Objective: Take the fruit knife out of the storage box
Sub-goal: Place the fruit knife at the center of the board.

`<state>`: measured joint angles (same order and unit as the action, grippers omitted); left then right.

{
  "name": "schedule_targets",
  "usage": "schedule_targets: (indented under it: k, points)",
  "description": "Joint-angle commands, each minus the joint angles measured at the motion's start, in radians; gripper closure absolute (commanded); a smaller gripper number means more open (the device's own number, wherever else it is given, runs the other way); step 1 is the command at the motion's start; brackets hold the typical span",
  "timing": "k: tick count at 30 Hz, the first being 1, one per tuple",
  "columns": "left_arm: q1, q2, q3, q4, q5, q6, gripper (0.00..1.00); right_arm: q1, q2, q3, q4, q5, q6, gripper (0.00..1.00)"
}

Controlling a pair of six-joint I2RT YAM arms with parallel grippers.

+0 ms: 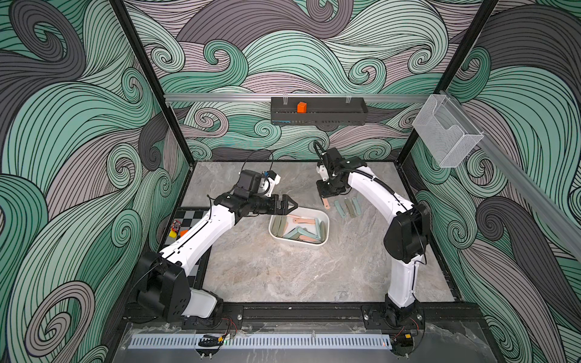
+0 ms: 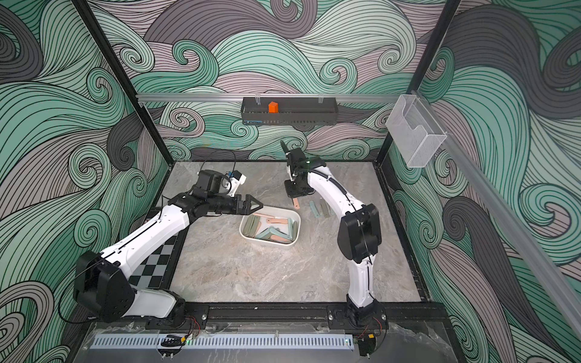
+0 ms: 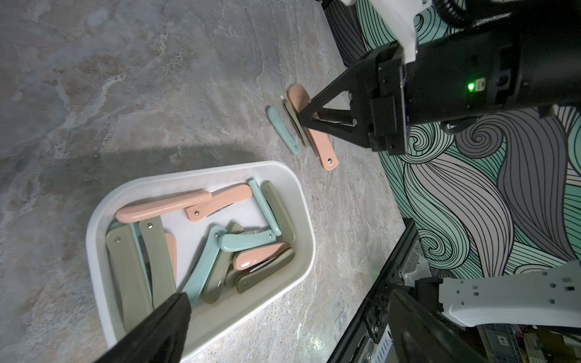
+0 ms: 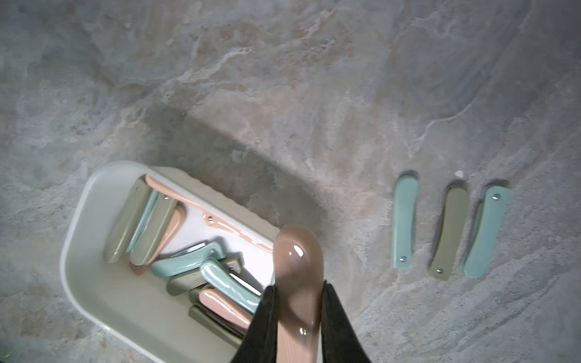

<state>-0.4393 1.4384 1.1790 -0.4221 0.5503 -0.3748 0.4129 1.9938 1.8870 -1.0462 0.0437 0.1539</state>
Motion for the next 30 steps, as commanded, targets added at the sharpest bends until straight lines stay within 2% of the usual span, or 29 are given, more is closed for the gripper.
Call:
schedule_targets:
  k: [1, 18, 27, 30]
  points:
    - [-0.017, 0.046, 0.058, 0.011, -0.005, -0.010, 0.01, -0.027, 0.025, 0.003, 0.009, -0.004, -0.062, 0.79]
    - [-0.034, 0.085, 0.073, -0.014, -0.016, 0.021, 0.01, -0.104, 0.262, 0.043, 0.065, -0.057, -0.093, 0.77]
    - [-0.034, 0.088, 0.065, -0.021, -0.017, 0.029, 0.01, -0.126, 0.289, 0.040, 0.066, -0.017, -0.093, 0.76]
    - [-0.033, 0.088, 0.063, -0.022, -0.016, 0.028, 0.01, -0.133, 0.287, 0.032, 0.066, -0.013, -0.084, 0.70]
